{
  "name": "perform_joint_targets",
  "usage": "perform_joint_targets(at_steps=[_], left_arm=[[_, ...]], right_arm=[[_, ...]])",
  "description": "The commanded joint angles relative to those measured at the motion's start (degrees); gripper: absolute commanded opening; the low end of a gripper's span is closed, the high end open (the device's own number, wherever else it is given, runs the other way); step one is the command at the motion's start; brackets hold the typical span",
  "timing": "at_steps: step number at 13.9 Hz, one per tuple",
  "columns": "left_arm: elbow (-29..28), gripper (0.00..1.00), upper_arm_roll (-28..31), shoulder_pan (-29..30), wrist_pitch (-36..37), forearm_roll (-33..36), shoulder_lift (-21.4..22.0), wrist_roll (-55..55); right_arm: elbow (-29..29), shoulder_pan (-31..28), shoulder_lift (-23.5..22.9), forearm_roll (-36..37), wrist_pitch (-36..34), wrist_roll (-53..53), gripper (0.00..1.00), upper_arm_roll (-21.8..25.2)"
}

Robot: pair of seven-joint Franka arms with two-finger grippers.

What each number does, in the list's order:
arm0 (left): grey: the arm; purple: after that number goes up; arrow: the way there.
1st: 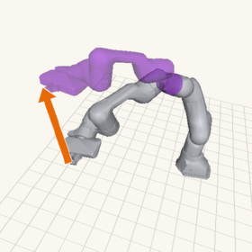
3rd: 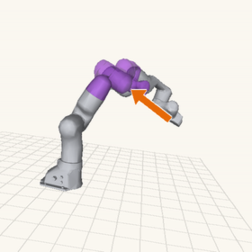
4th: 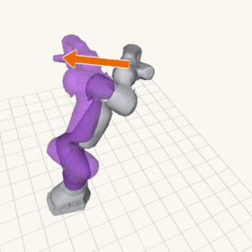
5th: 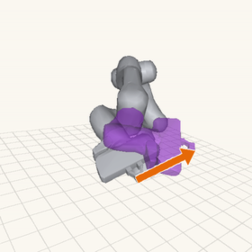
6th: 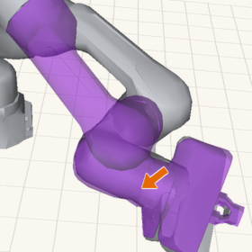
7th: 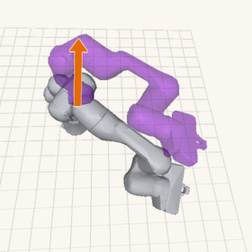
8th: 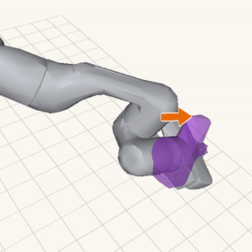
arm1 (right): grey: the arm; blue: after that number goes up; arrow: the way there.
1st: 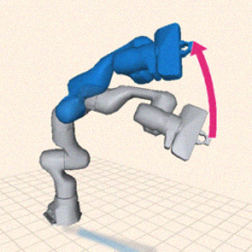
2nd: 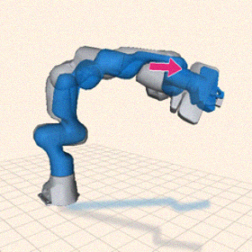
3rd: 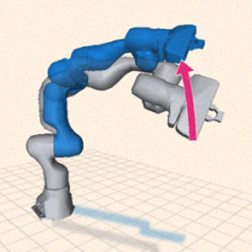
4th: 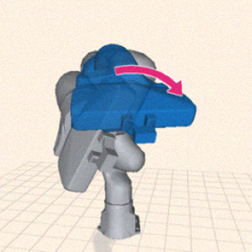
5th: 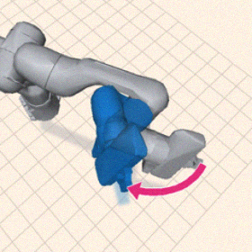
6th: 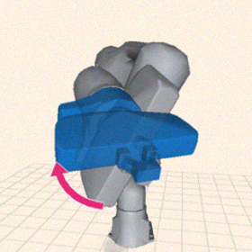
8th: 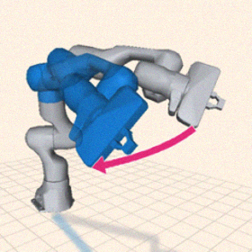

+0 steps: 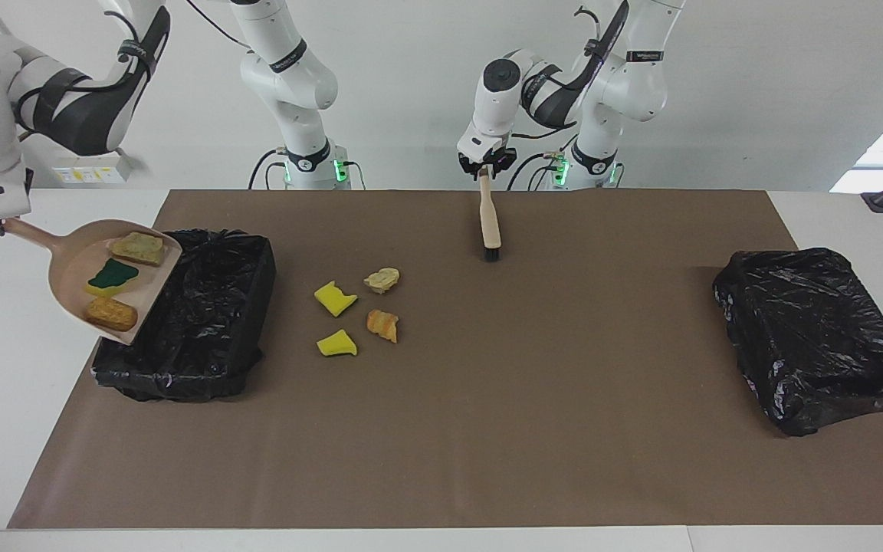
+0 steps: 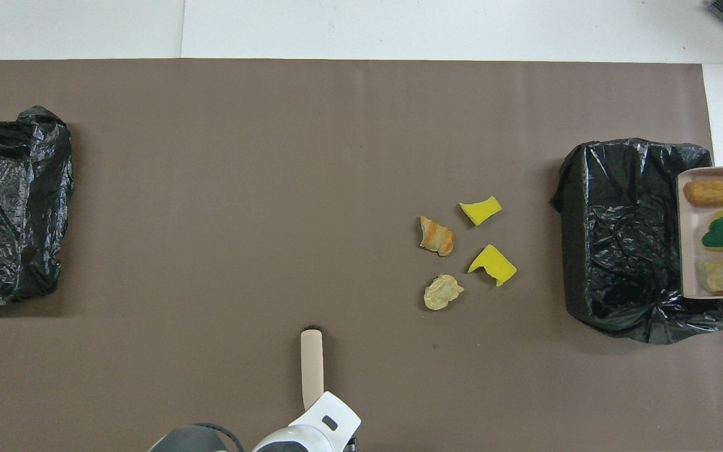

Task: Sweep and dump trash in bin

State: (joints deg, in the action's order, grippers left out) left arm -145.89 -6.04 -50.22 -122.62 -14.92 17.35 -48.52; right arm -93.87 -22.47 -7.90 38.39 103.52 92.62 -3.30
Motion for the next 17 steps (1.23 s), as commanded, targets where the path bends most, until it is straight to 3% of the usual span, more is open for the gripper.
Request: perform_joint_targets(at_steps=[1, 5, 11, 15, 17], left_arm=[[11.8, 1.0, 0.2, 7.3, 6.4, 5.1, -5.0, 4.9], [25.7, 1.0, 0.4, 18.5, 16.2, 10.2, -6.6, 18.9], [44.7, 1.0, 0.7, 36.1, 31.7, 11.0, -7.8, 40.4], [53.1, 1.0, 0.7, 46.9, 37.1, 14.7, -8.4, 55.5], [60.1, 1.0, 0.6, 48.4, 41.8, 14.5, -12.6, 56.2]], right_arm=[[-1.8, 1.0, 1.6, 3.9, 0.8, 0.7, 0.0, -0.2], [-1.9, 1.5, 1.7, 8.5, 0.3, 1.5, 0.0, -0.5], [-1.1, 5.3, 1.7, 12.9, -2.9, 2.6, 0.0, -0.7], [3.4, 6.6, 3.7, 11.3, -8.5, 2.5, 0.0, -1.4], [4.7, 6.7, 5.5, 4.6, -11.1, -0.5, 0.0, -1.8]])
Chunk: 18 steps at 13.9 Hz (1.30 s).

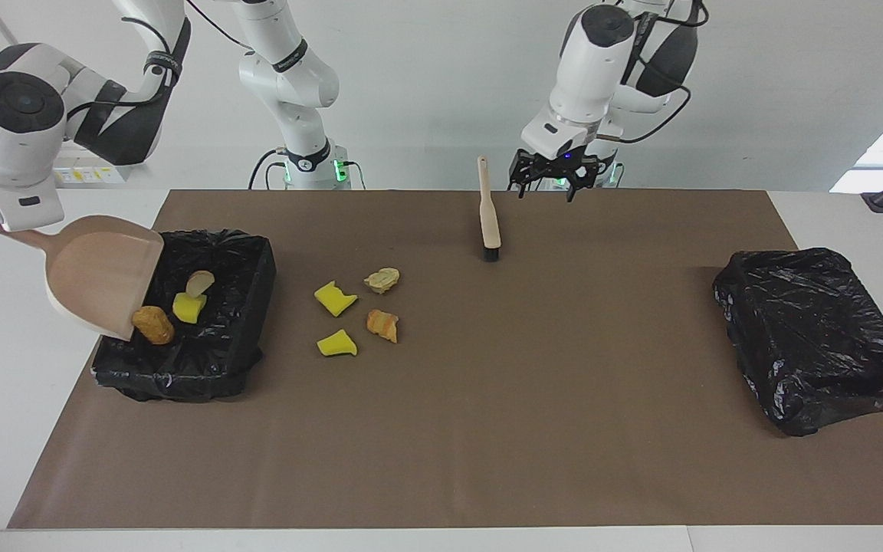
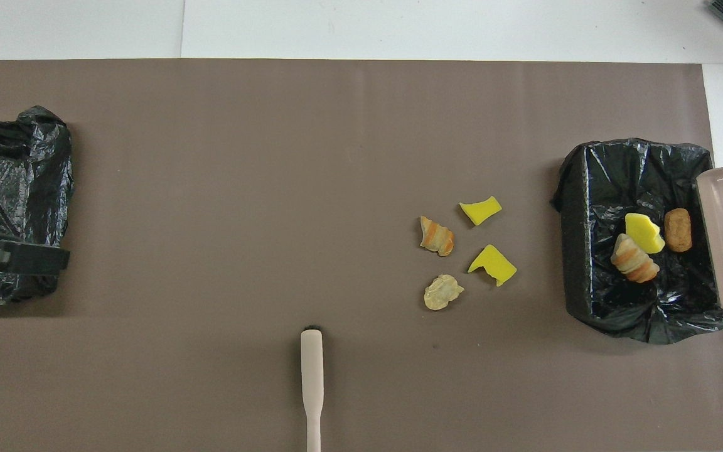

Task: Sweep and dump trash in bin
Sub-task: 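Bring the empty dustpan back and set it down with the right gripper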

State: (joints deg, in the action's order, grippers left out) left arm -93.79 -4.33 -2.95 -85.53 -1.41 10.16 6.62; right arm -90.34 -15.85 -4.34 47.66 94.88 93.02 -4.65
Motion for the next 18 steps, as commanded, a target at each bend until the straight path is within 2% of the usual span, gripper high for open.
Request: perform_joint_targets(at_steps=[1, 2, 4, 5, 8, 10, 12, 16, 17, 18], left_arm=[[12.7, 1.0, -1.1, 1.2, 7.3, 1.0, -8.0, 1.0], [15.2, 1.0, -1.0, 1.2, 9.1, 1.0, -9.2, 1.0], [15.2, 1.0, -1.0, 1.1, 9.2, 1.1, -8.8, 1.0], [15.1, 1.0, -1.0, 1.1, 8.3, 0.8, -8.5, 1.0], [13.3, 1.0, -1.0, 1.0, 7.7, 1.2, -7.7, 1.1], [13.4, 1.0, -1.0, 1.1, 8.6, 1.2, -7.8, 1.0], [13.1, 1.0, -1.1, 1.1, 8.3, 1.1, -7.4, 0.8], [12.7, 1.0, -1.0, 1.5, 8.1, 1.1, -7.2, 0.6], [12.7, 1.0, -1.0, 1.4, 8.2, 1.1, -7.2, 0.7], [12.7, 1.0, -1.0, 1.4, 8.3, 1.1, -7.2, 0.7]], right_arm=[[1.6, 0.1, 2.1, -8.6, -5.4, -6.3, 0.0, -0.6], [1.5, 0.3, 2.9, -11.2, -7.2, -11.4, 0.0, -0.9], [0.4, 0.5, 3.8, -18.6, -8.5, -18.8, 0.0, -3.1], [-0.6, 1.9, 4.3, -22.1, -8.7, -26.0, 0.0, -3.3], [-3.8, 12.0, 5.0, -28.7, -9.4, -58.8, 0.0, -3.5], [-3.8, 17.8, 2.2, -33.1, -8.7, -73.8, 0.0, -3.5], [-3.6, 21.3, -0.2, -38.5, -5.5, -83.3, 0.0, -3.5], [-2.0, 31.6, -8.9, -43.1, 4.5, -106.1, 0.0, -3.5], [0.2, 32.9, -11.0, -46.6, 6.1, -111.2, 0.0, -3.5], [1.5, 34.7, -13.4, -47.1, 6.3, -115.0, 0.0, -3.5]])
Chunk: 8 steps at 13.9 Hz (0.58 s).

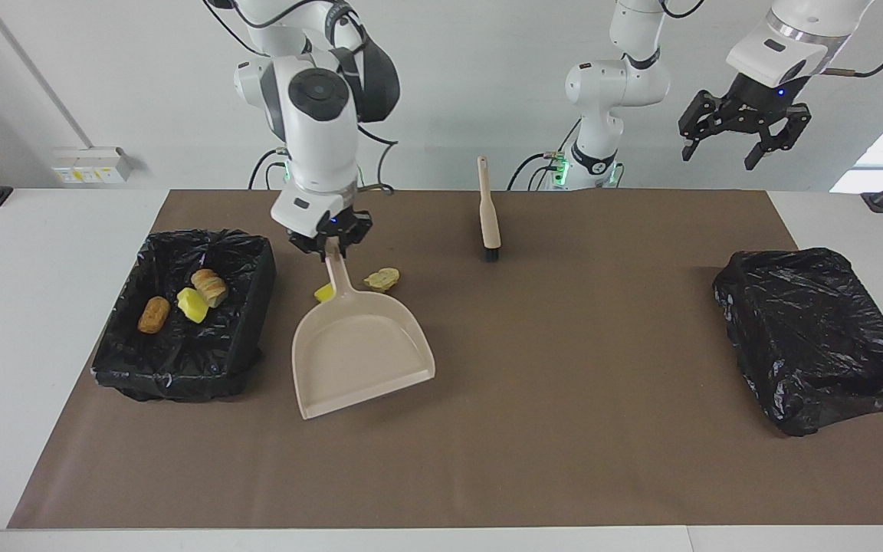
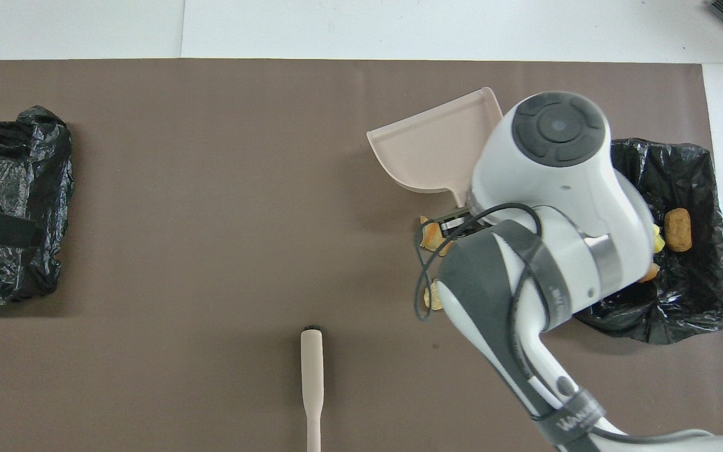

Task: Sweep and dump trash in bin
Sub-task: 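Bring the empty dustpan back and set it down with the right gripper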

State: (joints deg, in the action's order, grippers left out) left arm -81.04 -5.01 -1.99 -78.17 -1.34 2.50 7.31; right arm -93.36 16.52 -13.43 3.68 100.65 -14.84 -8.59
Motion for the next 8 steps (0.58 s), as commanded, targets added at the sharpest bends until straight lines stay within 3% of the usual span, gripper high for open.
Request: perform_joint_targets(at_steps=[1, 6, 8], left_arm=[[-0.1, 1.0, -0.4, 0.3, 0.9, 1.0, 0.5, 0.0], [-0.1, 1.0, -0.6, -0.4, 1.3, 1.1, 0.8, 0.0], [-0.4, 1.0, -0.4, -0.3, 1.3, 1.1, 1.5, 0.1]], right_arm=[[5.9, 4.2, -6.1, -3.1, 1.3, -10.2, 0.0, 0.5], [19.5, 14.7, -21.4, -3.9, 10.0, -25.1, 0.0, 0.3], [21.3, 16.0, -24.6, -3.8, 13.3, -26.0, 0.0, 0.3]])
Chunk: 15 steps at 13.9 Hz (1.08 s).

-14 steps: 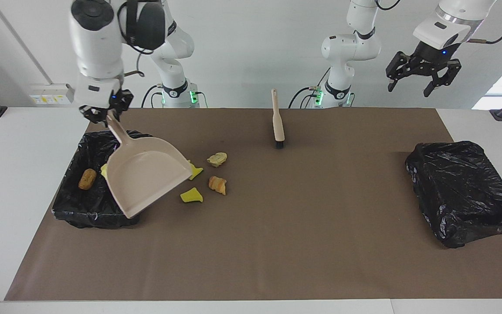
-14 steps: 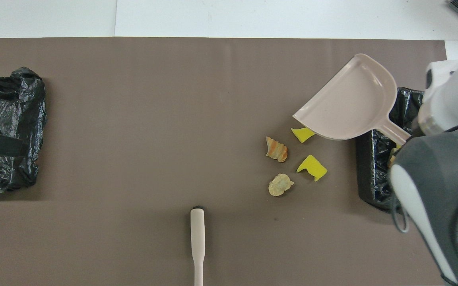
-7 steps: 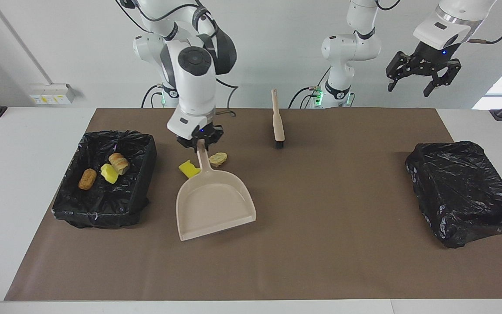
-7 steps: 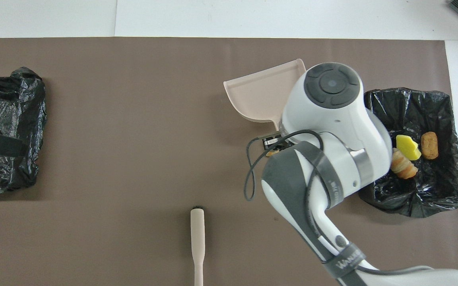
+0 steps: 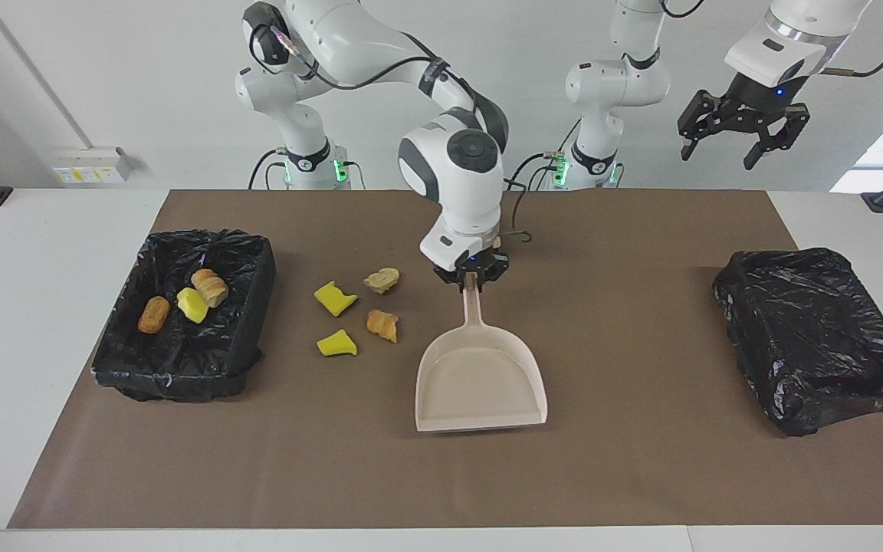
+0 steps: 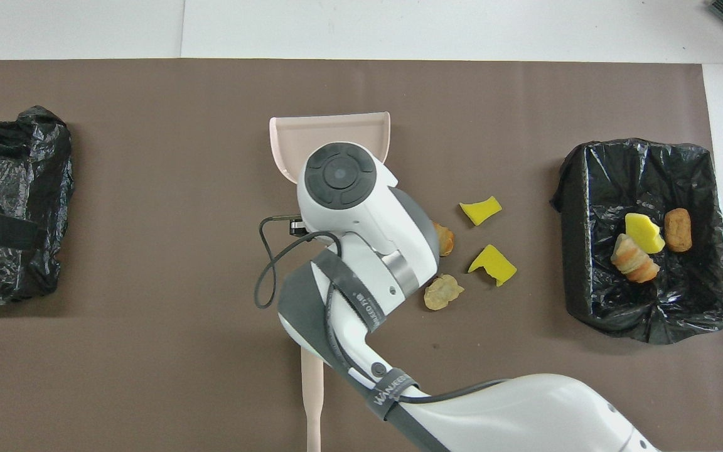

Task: Sweep and dump trash in bin
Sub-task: 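Bring the empty dustpan back and set it down with the right gripper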

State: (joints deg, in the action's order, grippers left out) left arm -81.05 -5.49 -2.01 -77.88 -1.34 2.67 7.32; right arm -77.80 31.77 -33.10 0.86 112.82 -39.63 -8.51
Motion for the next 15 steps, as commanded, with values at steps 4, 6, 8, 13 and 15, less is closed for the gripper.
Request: perform_joint_targets(at_steps=[4, 6, 8, 13, 15], left_arm=[[-0.4, 1.0, 2.7, -2.2, 1.1, 1.2, 1.4, 0.2], [-0.5, 1.0, 5.8, -5.4, 1.1, 1.2, 1.5, 0.2], [-0.7, 1.0, 6.0, -5.2, 1.2, 1.2, 1.4, -0.1], [-1.0, 1.0, 5.9, -5.1, 1.0, 1.1, 1.4, -0.5], [-1.6, 1.0, 5.8, -4.8, -0.5, 1.0, 1.4, -0.5]], right_arm=[[5.2, 3.0, -6.5, -0.3, 3.0, -1.6, 0.0, 0.4], [5.2, 3.1, -6.3, -0.2, 2.3, -1.6, 0.25, 0.4], [4.4, 3.2, -4.1, -0.3, 1.6, -1.0, 1.0, 0.3], [-7.2, 3.5, 10.2, -1.7, -8.6, -1.1, 1.0, 0.3], [-14.9, 3.6, 17.2, -4.4, -9.2, -1.0, 1.0, 0.3]])
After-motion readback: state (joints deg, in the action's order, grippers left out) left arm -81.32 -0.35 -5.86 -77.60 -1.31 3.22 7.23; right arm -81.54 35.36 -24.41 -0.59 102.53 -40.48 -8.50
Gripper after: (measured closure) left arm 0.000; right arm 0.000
